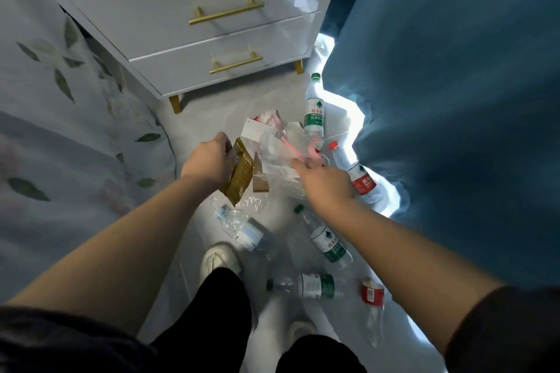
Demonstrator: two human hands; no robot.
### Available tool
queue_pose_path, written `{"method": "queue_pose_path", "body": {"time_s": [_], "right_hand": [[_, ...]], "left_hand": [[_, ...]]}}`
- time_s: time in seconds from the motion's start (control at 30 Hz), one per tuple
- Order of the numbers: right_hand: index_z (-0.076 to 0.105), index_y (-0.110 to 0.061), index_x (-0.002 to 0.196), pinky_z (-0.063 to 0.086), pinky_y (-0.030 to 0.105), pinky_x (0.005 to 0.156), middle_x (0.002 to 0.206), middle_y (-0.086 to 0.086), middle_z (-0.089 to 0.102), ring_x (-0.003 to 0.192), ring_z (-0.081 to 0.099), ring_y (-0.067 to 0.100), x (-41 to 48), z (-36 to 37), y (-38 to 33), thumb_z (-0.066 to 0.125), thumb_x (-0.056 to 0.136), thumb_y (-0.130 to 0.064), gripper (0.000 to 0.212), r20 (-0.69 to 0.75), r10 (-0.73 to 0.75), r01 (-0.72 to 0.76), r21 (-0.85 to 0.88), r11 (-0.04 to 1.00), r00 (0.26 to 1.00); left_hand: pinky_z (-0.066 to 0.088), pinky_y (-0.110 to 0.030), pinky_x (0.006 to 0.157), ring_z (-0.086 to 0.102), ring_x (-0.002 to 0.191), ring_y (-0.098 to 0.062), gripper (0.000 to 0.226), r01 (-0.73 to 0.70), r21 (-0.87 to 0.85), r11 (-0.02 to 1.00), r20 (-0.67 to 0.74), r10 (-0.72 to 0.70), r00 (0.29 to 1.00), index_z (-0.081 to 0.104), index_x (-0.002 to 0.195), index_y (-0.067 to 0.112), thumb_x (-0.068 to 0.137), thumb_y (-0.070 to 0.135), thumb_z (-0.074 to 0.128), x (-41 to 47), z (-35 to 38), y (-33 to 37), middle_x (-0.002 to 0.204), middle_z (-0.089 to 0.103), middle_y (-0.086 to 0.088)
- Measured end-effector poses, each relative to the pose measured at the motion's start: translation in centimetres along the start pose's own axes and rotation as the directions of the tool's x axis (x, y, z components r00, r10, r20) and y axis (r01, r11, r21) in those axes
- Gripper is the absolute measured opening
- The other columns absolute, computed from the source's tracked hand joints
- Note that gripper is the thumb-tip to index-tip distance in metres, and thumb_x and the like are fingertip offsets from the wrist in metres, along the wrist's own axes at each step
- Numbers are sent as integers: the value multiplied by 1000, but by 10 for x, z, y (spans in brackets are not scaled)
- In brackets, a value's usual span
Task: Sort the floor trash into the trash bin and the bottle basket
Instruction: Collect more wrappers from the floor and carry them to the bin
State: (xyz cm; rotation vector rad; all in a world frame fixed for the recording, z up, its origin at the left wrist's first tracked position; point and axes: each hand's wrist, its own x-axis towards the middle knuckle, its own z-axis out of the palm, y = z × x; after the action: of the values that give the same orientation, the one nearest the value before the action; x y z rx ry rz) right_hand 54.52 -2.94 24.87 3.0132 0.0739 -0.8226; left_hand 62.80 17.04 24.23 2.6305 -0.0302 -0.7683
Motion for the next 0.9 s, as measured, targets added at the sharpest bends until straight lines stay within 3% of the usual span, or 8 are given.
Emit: {"method": "queue_pose_path", "body": {"time_s": [0.3, 0.43, 0.63, 0.8, 0.9], "right_hand": [[24, -22, 147, 44, 36, 64, 132, 7, 54, 108, 59, 31, -160, -143, 13, 49, 89, -1, 67, -26, 22, -20, 70, 997, 999], [23, -21, 150, 37, 33, 66, 139, 5, 48, 110, 58, 31, -227, -198, 17, 41, 93, -3, 62, -52, 52, -47, 84, 995, 997], [21, -27, 149, 40, 31, 67, 143, -1, 44, 104, 61, 30, -315, -255, 22, 39, 93, -7, 62, -30, 255, -248, 144, 958, 967], [18, -27, 148, 48, 36, 79, 148, -1, 38, 106, 60, 32, -395, -281, 18, 50, 89, -6, 69, -12, 460, -440, 269, 857, 888], [19, -26, 148, 47, 35, 75, 147, -2, 40, 104, 61, 31, -444, -283, 12, 52, 87, -3, 74, -32, 546, -518, 275, 810, 837]], "left_hand": [[42, -23, 52, 53, 70, -15, 21, 10, -30, 1000, 57, -8, 998, 49, 111, 15, 98, 31, 46, -139, -111, 76, 91, 54, -2], [50, -30, 61, 58, 77, -19, 24, 0, -86, 996, 94, 8, 996, 48, 113, 16, 98, 35, 46, -187, -154, 106, 96, 55, -3], [51, -30, 65, 57, 85, -21, 29, -87, -111, 990, 164, 105, 981, 49, 118, 13, 98, 34, 46, -247, -204, 147, 106, 57, -8], [47, -29, 66, 56, 85, -20, 26, -214, -74, 974, 225, 225, 948, 50, 116, 17, 99, 35, 44, -300, -225, 187, 103, 54, -1], [44, -24, 61, 55, 83, -20, 24, -296, -51, 954, 246, 299, 922, 52, 113, 17, 99, 34, 44, -330, -225, 206, 100, 54, 0]]}}
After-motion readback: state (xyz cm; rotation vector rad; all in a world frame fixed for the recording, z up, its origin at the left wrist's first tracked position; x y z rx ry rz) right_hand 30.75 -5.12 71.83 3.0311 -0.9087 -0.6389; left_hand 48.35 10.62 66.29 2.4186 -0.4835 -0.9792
